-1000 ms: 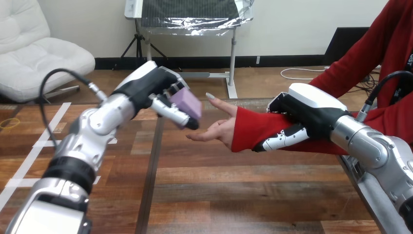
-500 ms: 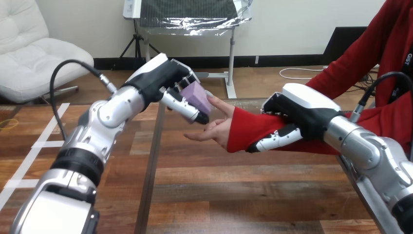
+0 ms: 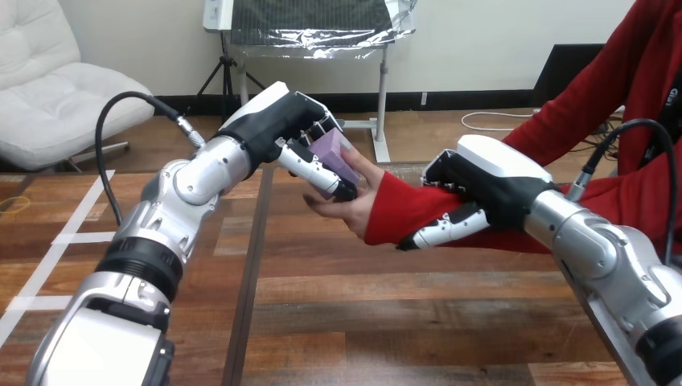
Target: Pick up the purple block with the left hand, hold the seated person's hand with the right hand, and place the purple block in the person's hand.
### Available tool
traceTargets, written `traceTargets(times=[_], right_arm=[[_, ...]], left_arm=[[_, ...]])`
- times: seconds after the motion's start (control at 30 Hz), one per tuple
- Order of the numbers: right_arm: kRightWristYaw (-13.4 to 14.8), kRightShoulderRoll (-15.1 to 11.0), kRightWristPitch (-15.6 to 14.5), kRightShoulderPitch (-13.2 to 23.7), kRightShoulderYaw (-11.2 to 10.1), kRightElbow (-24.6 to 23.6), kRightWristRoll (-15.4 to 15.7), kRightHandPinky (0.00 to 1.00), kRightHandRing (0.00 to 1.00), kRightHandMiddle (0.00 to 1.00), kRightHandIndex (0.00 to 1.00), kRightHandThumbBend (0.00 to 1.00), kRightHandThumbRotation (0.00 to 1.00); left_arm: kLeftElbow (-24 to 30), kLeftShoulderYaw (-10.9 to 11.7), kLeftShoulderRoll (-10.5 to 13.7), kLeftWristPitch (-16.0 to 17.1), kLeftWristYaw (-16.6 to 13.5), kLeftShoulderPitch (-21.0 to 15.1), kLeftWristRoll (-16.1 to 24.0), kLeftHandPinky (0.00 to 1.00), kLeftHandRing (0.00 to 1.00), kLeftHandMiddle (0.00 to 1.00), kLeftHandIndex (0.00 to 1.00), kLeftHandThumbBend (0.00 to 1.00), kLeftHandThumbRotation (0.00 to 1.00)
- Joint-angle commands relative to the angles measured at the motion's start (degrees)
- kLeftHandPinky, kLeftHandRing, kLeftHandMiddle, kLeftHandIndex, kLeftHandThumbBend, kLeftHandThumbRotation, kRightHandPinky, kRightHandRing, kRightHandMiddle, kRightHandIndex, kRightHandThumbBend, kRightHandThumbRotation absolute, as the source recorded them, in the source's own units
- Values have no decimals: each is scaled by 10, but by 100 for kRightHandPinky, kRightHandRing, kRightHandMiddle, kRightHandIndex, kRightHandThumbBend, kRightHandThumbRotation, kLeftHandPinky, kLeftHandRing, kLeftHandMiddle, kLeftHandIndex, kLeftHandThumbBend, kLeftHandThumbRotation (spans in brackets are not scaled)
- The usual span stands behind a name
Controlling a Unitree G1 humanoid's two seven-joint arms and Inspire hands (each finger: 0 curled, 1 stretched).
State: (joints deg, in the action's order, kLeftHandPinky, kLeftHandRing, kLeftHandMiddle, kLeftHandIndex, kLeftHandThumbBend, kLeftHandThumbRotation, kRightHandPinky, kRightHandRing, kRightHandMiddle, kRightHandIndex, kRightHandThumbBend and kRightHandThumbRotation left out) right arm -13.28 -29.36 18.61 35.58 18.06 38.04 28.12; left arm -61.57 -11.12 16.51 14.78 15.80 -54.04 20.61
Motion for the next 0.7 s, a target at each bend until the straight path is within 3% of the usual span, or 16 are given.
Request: traceTargets(times=[0.0, 0.23, 0.67], right_arm=[[-8, 33, 1, 58, 5, -40, -2, 30, 32, 36, 37, 85, 47], [-11, 37, -5, 62, 6, -51, 1, 29, 32, 36, 38, 84, 48], [-12, 44, -9, 69, 4, -63, 10, 22, 24, 29, 30, 83, 50]], left_arm=[[-10, -8, -9, 11, -12, -47, 4, 31, 36, 40, 37, 81, 0], [-15, -10, -16, 14, -11, -47, 3, 30, 35, 40, 37, 80, 0], [-25, -13, -25, 14, -11, -45, 2, 30, 35, 40, 39, 80, 0]])
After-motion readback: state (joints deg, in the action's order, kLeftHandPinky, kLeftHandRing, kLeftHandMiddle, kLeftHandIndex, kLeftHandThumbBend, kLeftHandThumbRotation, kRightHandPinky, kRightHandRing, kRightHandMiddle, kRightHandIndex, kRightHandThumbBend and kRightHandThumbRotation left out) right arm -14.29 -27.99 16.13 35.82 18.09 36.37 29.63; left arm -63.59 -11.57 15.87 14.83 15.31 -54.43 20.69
